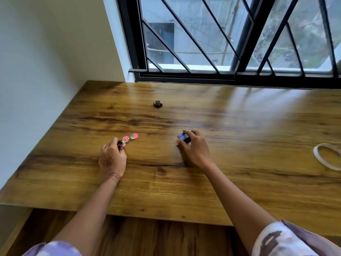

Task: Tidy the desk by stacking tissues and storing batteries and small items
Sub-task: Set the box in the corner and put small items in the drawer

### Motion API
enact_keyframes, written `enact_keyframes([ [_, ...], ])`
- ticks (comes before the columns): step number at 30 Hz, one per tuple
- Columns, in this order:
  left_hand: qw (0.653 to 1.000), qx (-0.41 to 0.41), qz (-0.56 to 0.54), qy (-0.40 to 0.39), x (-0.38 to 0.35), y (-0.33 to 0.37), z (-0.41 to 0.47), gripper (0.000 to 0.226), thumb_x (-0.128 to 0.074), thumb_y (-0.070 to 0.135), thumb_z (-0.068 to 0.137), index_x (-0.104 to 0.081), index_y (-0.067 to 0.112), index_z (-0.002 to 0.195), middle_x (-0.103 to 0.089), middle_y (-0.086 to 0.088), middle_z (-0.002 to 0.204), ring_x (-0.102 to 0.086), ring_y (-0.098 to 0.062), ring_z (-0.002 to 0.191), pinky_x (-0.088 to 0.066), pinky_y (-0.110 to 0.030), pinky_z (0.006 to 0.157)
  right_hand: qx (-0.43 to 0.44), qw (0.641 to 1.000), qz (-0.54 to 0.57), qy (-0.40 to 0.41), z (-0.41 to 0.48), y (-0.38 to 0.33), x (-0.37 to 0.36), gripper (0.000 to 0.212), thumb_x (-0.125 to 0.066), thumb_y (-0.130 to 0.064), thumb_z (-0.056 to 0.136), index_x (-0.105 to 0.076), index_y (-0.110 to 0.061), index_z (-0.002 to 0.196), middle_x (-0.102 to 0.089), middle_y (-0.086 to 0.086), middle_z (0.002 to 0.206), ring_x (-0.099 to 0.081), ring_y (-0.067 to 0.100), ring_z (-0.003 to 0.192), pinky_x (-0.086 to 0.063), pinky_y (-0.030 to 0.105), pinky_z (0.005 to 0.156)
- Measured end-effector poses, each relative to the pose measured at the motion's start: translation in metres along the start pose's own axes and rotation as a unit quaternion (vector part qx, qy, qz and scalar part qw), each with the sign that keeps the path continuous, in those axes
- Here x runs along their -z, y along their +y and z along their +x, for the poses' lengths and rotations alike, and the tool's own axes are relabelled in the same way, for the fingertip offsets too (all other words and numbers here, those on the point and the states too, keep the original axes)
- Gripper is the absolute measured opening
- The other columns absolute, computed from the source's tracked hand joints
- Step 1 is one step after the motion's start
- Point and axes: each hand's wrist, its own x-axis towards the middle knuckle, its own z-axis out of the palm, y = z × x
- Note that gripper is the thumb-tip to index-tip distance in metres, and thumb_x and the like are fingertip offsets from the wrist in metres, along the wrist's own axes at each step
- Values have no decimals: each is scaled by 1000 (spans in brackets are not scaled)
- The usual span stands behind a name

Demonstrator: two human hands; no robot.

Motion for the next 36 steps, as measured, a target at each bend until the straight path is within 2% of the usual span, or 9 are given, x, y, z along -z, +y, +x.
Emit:
enact_keyframes([
  [5, 993, 40, -114, 13, 15, 6, -13, 16, -57, 7, 87, -58, -2, 100, -65, -23, 102, -59, -38, 96, -43, -36, 72, -13, 998, 56, 15, -27, -11, 18, 46, -63, -32, 86, -54, -16, 127, -55, 7, 122, -55, 18, 103, -41, 22, 82],
  [12, 983, -10, -184, 11, 49, 12, -59, 17, -58, 9, 88, -56, -2, 100, -63, -22, 101, -59, -35, 95, -45, -34, 74, -9, 993, 107, 43, -95, -32, 35, 44, -69, -31, 81, -59, -16, 121, -59, 3, 118, -53, 10, 103, -36, 16, 83],
  [16, 978, -32, -206, 15, 73, 6, -96, 15, -60, 9, 86, -56, -3, 94, -62, -21, 95, -57, -31, 88, -43, -32, 73, -17, 989, 137, 55, -143, -40, 43, 46, -74, -22, 76, -59, -14, 120, -59, 1, 114, -56, 10, 100, -38, 1, 73],
  [20, 967, -35, -251, -6, 98, -3, -146, 14, -59, 10, 88, -53, -2, 91, -58, -19, 93, -49, -17, 78, -35, -5, 63, -20, 987, 149, 47, -201, -44, 46, 59, -77, -15, 74, -53, -6, 127, -58, 2, 113, -54, 6, 94, -40, -5, 71],
  [23, 959, -42, -278, -40, 108, -15, -184, 11, -57, 11, 89, -52, 1, 87, -61, -14, 83, -53, -5, 63, -37, 1, 60, -27, 988, 153, 11, -248, -41, 46, 60, -76, -12, 74, -51, -7, 129, -53, -5, 110, -51, 2, 95, -37, -7, 72],
  [27, 942, -23, -313, -119, 97, -38, -233, 14, -59, 11, 88, -48, 10, 78, -62, -15, 77, -63, -16, 51, -52, -34, 45, -27, 987, 125, -94, -300, -18, 41, 59, -76, -13, 73, -51, -11, 127, -52, -4, 117, -52, 5, 107, -45, 8, 88],
  [28, 943, -19, -304, -136, 95, -41, -244, 15, -60, 10, 87, -48, 9, 77, -61, -14, 77, -63, -21, 55, -53, -35, 48, -34, 985, 115, -123, -310, -12, 39, 59, -75, -12, 73, -50, -13, 127, -50, -4, 118, -52, 8, 110, -47, 11, 87],
  [31, 947, -12, -249, -201, 87, -44, -273, 15, -61, 6, 85, -48, 8, 78, -57, -7, 83, -57, -17, 69, -45, -10, 54, -63, 979, 74, -182, -331, 2, 34, 59, -74, -8, 74, -49, -15, 127, -45, -8, 117, -49, 11, 115, -46, 10, 82],
  [36, 924, 36, -180, -335, 65, -46, -295, 6, -58, 10, 88, -53, 9, 88, -59, -12, 103, -56, -16, 85, -47, -15, 54, -89, 967, -20, -236, -344, 18, 23, 63, -76, -15, 73, -48, -16, 129, -49, 0, 130, -40, 14, 124, -37, 27, 101],
])
